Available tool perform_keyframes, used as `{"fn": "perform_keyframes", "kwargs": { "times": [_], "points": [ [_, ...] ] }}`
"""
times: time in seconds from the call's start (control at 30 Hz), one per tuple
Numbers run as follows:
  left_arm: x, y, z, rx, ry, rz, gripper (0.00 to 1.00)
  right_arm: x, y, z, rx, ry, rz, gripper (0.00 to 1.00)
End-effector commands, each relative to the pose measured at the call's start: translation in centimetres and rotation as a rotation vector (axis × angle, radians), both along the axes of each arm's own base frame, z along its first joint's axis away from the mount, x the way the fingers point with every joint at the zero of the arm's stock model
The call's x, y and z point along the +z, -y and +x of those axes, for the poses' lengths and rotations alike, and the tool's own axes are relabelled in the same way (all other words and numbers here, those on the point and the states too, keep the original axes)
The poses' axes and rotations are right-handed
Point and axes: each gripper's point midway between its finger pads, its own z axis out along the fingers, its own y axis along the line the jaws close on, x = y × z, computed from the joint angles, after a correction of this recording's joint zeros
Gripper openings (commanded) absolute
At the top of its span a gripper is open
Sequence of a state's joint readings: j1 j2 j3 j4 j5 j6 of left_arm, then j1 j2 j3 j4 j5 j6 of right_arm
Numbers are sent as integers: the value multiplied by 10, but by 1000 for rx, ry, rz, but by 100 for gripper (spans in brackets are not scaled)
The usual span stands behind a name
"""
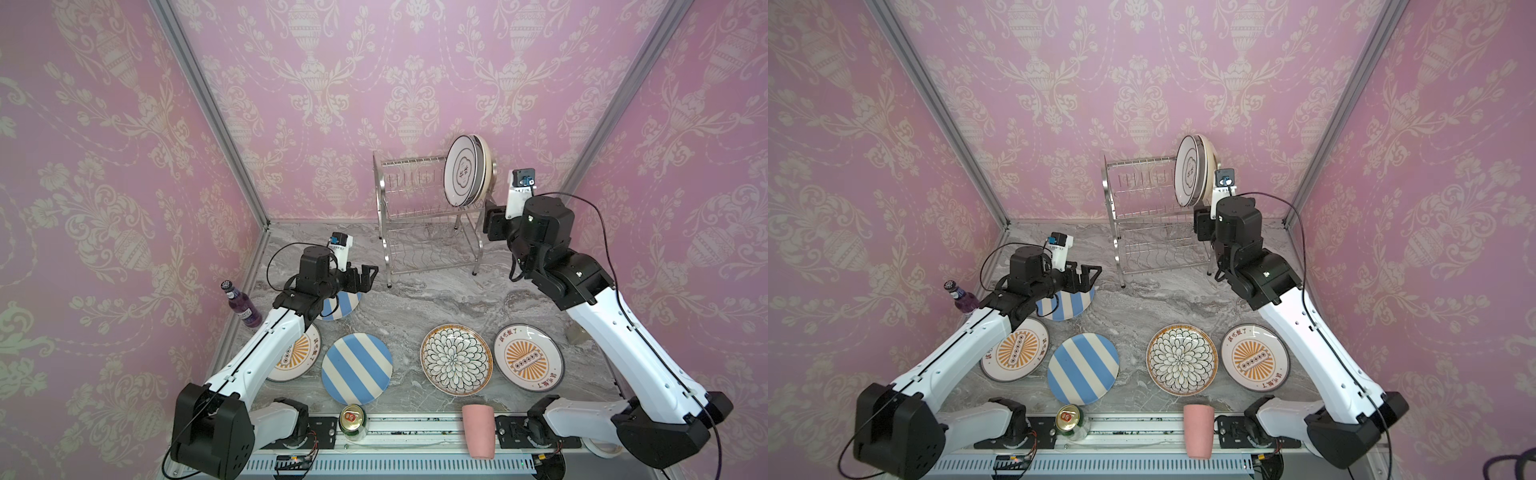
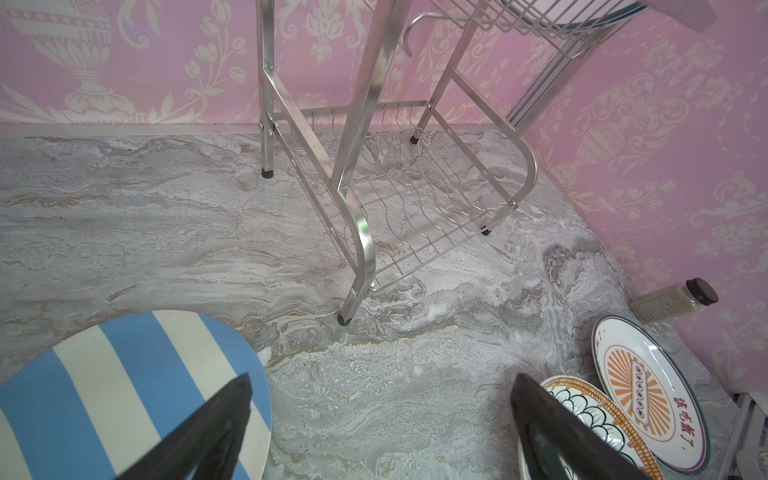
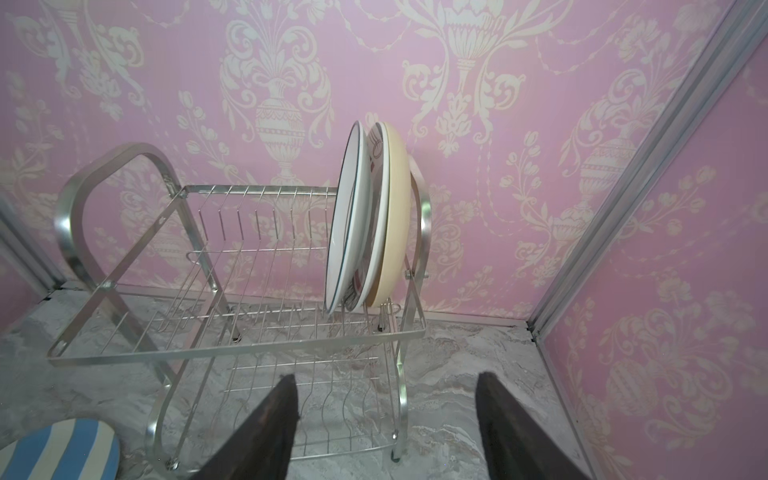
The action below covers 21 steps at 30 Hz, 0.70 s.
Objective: Load the plates into the dish rack
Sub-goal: 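Open the right gripper and withdraw it from the rack toward the robot, then move the right gripper to the far striped plate while the left gripper approaches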
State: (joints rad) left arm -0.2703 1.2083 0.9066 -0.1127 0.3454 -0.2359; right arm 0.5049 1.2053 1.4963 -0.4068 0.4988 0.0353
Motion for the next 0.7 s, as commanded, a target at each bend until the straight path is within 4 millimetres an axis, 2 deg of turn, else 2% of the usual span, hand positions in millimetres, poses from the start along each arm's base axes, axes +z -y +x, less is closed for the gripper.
{"fn": "perform_keyframes", "kwargs": {
  "times": [0.0,0.13,0.2,0.27,0.47,0.67],
  "points": [
    [10,-11,-3,43,2,21,99,-22,-6,-27,111,-55,100,71],
    [3,-15,-3,74,-53,32,99,-61,-15,-53,204,-139,170,72],
    [-1,-16,-3,83,-89,40,99,-86,-27,-60,266,-200,211,77],
    [-4,-16,-4,84,-119,38,99,-116,-39,-65,318,-280,254,77],
    [-3,-25,-13,115,-155,49,99,-162,-81,-77,480,-394,455,77],
    [-17,-41,-27,175,-221,84,99,-206,-99,-81,482,-506,463,76]
  ]
}}
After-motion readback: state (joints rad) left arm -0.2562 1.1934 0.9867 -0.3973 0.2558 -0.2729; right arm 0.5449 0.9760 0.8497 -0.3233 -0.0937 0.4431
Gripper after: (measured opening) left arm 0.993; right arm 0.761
